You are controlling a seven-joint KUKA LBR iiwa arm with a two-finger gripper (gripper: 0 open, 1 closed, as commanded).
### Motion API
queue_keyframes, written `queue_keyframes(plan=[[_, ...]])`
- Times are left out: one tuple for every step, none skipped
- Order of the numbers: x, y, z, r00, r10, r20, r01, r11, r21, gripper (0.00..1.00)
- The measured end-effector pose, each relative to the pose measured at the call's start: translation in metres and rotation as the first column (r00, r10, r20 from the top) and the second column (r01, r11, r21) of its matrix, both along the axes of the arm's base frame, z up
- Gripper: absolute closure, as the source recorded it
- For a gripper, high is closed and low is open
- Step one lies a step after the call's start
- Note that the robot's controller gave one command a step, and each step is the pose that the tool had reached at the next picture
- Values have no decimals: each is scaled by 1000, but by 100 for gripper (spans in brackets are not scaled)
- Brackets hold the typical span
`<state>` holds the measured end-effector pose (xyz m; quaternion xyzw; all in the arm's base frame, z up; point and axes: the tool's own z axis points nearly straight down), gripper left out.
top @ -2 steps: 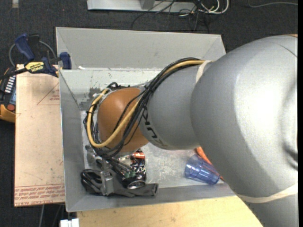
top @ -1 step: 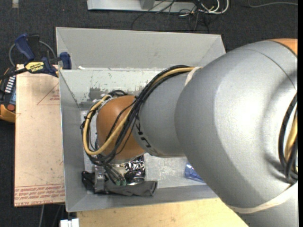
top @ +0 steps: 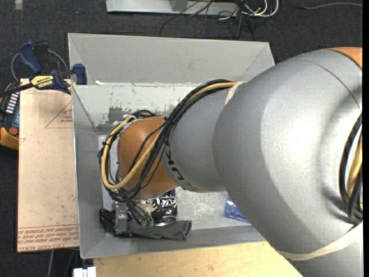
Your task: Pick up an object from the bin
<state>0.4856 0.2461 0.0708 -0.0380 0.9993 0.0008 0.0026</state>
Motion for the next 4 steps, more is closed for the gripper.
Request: queue_keyframes(plan=[[0,0,2,1000,-1,-1,1,1000,0,100],[-2,-1,12,1000,-1,-7,1,1000,-2,100],[-3,0,35,1000,0,-9,0,1000,-2,100],[-2,1,56,1000,0,-5,0,1000,1,100]])
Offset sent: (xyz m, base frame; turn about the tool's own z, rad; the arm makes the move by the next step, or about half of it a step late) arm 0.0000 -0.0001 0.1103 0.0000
